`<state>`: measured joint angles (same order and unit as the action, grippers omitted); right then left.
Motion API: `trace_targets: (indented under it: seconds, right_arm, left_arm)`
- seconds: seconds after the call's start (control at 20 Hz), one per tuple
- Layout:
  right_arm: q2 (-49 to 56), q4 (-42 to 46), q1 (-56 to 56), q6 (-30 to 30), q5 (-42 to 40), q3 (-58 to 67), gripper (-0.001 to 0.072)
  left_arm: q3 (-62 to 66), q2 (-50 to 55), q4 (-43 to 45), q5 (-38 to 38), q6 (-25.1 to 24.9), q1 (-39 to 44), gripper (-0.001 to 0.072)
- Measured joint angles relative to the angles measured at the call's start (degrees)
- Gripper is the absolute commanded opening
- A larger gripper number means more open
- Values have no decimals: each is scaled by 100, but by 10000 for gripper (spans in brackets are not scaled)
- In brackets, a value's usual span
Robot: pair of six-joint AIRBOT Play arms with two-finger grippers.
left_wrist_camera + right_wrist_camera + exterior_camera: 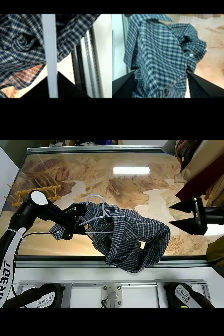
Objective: Fold the clothes and pants, and hang the long-sleeved shirts on hangers.
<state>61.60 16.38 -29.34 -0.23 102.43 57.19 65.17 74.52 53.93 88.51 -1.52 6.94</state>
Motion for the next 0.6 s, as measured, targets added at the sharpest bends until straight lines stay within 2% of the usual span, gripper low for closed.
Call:
trace_targets:
  seconds: [0.25,0.6]
  right_arm:
    - [131,-33,-11,-894,-236,-750,705]
    - [455,-205,669,-1182,-299,-992,705]
  left_arm:
    - [0,0,0,0,2,0,21]
    - [0,0,0,0,11,0,20]
